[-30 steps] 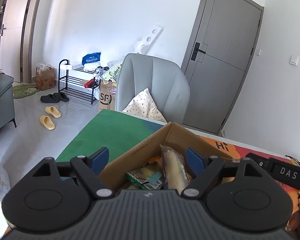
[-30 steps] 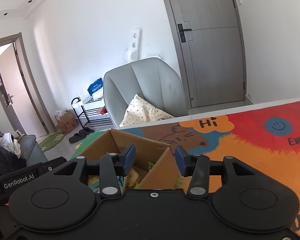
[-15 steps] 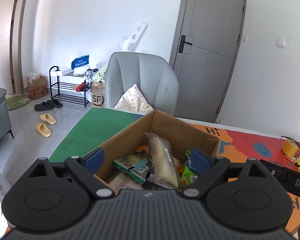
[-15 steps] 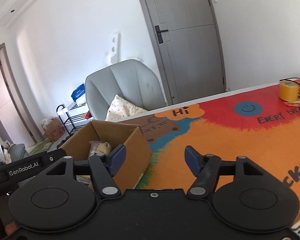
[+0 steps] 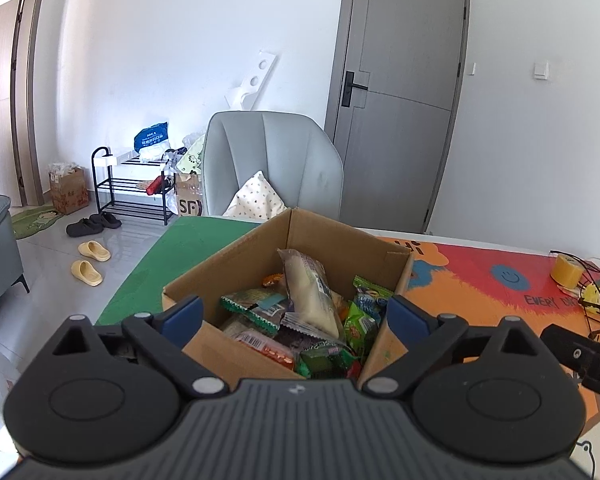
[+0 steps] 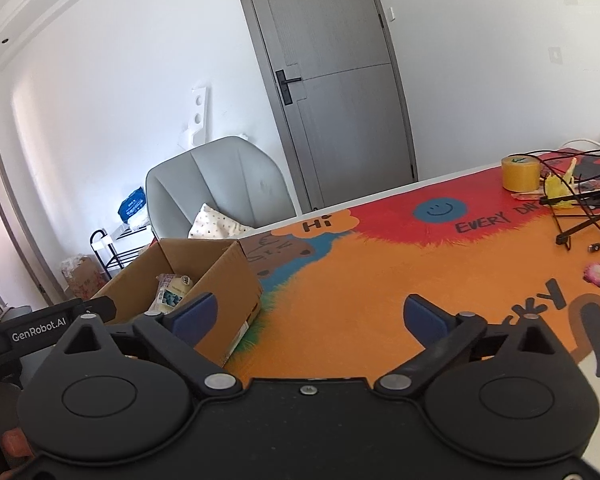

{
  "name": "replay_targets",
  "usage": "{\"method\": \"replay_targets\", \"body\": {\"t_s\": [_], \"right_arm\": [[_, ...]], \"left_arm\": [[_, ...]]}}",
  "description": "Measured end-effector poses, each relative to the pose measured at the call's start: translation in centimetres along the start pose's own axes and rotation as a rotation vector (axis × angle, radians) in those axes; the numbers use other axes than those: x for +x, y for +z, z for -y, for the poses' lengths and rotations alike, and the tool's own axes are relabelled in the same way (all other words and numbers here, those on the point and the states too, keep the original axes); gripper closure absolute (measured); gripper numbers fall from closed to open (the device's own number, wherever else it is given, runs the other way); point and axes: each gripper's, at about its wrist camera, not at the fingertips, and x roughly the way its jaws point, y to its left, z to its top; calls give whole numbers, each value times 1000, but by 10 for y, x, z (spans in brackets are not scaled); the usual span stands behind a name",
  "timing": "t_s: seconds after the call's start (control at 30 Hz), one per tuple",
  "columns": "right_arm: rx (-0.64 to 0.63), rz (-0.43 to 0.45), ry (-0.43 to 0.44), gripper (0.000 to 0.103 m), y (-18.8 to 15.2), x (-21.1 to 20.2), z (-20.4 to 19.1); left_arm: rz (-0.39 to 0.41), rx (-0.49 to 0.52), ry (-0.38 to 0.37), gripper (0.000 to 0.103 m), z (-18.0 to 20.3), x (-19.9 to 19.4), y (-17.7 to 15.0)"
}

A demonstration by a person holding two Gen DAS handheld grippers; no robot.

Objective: Organize snacks

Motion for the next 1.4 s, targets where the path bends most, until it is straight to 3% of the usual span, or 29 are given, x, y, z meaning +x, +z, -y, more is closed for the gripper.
{"method": "replay_targets", "body": {"t_s": [0.67,0.87,1.17,1.4], "right_arm": [[8,79,-46,0,10,-72,7],[-9,98,-77,0,16,-95,9],[-47,56,-87,0,26,-108,-1],[-88,39,-86,0,28,-115,-12]], "left_arm": [[110,82,-55,0,-6,-66,11],[99,95,-92,0,-6,-81,14],[55,230,-161,0,4,-97,9],[20,193,-175,0,-14,-95,14]]}}
